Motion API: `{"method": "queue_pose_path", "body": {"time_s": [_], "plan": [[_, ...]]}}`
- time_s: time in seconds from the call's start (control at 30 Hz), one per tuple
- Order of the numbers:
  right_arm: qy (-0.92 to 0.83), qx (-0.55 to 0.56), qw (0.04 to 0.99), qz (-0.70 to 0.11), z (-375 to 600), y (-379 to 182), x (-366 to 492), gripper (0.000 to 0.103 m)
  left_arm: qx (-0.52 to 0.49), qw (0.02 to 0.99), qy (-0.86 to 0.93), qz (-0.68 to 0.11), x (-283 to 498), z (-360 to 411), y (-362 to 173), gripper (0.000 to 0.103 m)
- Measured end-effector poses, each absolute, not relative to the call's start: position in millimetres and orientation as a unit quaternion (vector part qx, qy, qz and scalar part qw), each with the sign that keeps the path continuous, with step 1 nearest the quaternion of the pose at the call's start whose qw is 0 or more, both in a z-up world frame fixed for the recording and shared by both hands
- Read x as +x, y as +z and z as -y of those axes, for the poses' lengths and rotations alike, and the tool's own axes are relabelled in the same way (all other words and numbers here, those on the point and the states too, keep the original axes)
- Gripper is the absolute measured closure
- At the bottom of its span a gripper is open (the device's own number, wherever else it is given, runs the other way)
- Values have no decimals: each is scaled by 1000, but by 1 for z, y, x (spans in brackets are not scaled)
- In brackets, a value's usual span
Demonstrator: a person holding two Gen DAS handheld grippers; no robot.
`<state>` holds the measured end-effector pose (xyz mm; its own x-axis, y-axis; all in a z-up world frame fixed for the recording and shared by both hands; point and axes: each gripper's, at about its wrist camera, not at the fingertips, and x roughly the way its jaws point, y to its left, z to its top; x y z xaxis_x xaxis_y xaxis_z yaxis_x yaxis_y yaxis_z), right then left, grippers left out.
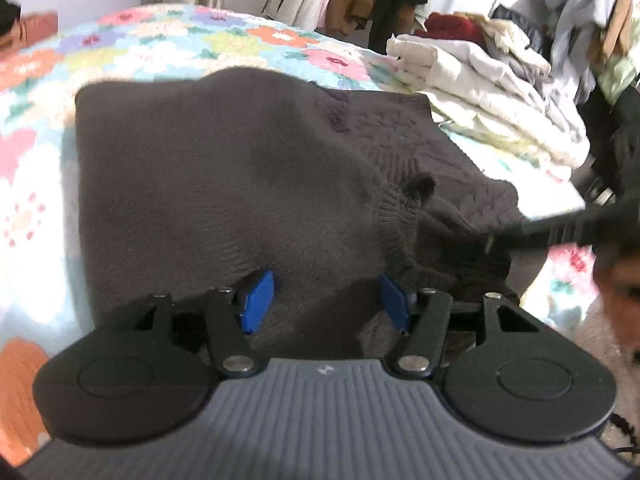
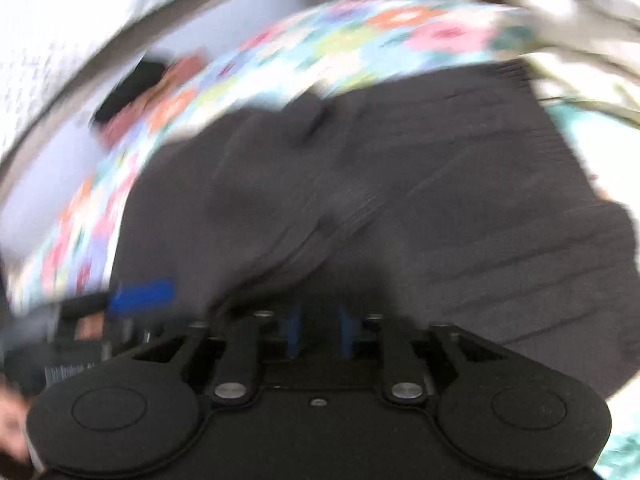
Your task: Fold clothes
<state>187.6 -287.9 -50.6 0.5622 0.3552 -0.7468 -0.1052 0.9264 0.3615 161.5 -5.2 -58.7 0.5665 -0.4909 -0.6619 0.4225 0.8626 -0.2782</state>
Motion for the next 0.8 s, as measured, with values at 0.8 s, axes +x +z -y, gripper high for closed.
{"method": "queue_pose_path", "body": {"time_s": [0.8], "plan": [[-75,385,764,-513,487,-93,170,20,-68,846,-282,-448,168,150,-55,38]]}}
